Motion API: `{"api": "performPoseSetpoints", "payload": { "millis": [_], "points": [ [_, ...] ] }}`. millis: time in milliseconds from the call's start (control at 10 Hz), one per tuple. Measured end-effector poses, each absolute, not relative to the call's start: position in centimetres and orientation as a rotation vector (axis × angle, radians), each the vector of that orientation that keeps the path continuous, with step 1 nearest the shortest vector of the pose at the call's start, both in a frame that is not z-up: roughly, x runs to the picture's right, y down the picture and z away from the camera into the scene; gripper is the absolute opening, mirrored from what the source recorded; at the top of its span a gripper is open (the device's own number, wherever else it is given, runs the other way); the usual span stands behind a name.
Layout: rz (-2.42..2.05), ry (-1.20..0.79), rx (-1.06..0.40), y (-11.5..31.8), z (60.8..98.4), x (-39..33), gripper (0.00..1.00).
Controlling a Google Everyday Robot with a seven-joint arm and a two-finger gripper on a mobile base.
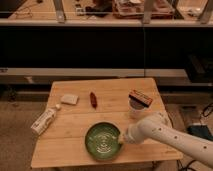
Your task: Drag the ceramic bowl in a circle
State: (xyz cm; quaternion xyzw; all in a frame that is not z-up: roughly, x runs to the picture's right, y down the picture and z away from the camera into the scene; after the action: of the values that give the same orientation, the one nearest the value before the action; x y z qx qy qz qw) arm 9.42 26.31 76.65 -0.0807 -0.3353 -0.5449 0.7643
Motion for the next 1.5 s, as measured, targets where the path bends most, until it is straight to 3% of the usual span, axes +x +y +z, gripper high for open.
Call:
{"api": "performPoseSetpoints", "payload": {
  "millis": [1100,1500],
  "points": [
    [-1.216,-0.728,-0.119,14.9,79.3,3.1,0.00],
    [-1.369,-0.781,-0.137,14.9,79.6,-3.5,0.00]
  ]
}}
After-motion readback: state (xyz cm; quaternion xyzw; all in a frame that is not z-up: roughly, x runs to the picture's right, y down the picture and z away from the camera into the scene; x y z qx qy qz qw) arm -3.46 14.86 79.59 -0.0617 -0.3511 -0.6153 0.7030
